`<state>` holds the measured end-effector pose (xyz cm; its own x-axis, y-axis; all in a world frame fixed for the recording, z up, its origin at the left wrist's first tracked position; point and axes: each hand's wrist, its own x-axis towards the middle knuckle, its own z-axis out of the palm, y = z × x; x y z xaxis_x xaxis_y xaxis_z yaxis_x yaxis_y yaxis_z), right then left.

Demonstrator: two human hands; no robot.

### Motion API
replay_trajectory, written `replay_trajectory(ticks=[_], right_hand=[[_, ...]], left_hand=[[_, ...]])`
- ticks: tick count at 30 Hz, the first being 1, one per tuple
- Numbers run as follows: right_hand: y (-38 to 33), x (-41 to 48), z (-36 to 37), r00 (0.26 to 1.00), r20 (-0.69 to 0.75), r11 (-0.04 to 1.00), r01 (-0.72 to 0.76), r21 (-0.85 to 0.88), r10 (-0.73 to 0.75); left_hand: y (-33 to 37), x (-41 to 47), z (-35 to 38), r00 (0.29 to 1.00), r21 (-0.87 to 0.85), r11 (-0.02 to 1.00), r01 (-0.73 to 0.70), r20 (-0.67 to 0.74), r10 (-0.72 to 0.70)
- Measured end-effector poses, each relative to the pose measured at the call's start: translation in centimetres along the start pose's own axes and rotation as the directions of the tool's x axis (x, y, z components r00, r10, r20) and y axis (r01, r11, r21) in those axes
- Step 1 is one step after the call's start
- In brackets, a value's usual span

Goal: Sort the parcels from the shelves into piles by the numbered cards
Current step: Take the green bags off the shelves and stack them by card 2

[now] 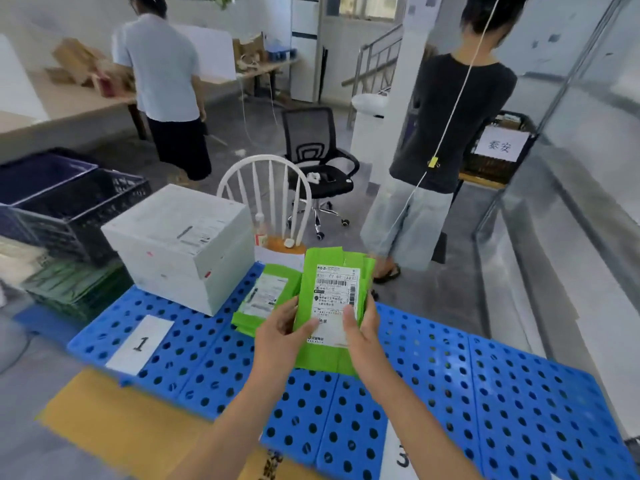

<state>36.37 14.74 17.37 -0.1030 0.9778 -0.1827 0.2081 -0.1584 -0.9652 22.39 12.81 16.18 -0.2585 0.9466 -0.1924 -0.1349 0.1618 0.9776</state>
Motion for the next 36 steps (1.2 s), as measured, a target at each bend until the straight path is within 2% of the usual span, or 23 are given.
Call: replay_trajectory(ticks=[3, 7, 10, 16, 20, 25, 31, 36], right_hand=[[-0.5, 3.5, 2.8, 0.999, -0.039, 0.995, -0.019, 0.097, 0.022], [1.6, 8.2, 4.3, 0.97, -0.121, 0.925, -0.157, 0.346, 0.211], [2.2, 10.3, 5.2, 0.943, -0.145, 0.885, -0.219, 0.41, 0.301], [2.6, 12.3, 6.7, 0.873, -0.324, 0.921, -0.287, 0.262, 0.364], [4.5, 13.4, 6.1, 0.833, -0.363, 0.908, -0.37, 0.196, 0.418], [5.1, 14.4, 5.7, 0.793, -0.419, 0.894, -0.428, 0.134, 0.443], [5.4, 15.1, 6.3, 0.82, -0.455, 0.914, -0.405, -0.03, 0.348], [6.3, 15.1, 6.6, 0.845, -0.412, 0.894, -0.426, -0.136, 0.34]], left_hand=[[0.0, 3.7, -2.4, 1.0, -0.037, 0.999, 0.014, 0.011, -0.013], [-0.3, 7.8, -4.2, 0.999, -0.051, 0.998, 0.024, 0.048, -0.021], [-0.5, 10.3, -5.5, 0.995, 0.016, 1.0, 0.023, 0.095, -0.024], [-3.5, 13.4, -7.8, 0.993, 0.135, 0.99, 0.031, 0.107, -0.045], [-5.9, 15.4, -9.5, 0.991, 0.154, 0.981, 0.118, 0.049, -0.127], [-6.4, 17.4, -10.5, 0.992, 0.192, 0.974, 0.123, 0.015, -0.128], [-7.5, 19.1, -10.4, 0.991, 0.267, 0.957, 0.118, 0.024, -0.129], [-8.1, 19.8, -10.3, 0.999, 0.475, 0.879, 0.035, 0.004, -0.042]])
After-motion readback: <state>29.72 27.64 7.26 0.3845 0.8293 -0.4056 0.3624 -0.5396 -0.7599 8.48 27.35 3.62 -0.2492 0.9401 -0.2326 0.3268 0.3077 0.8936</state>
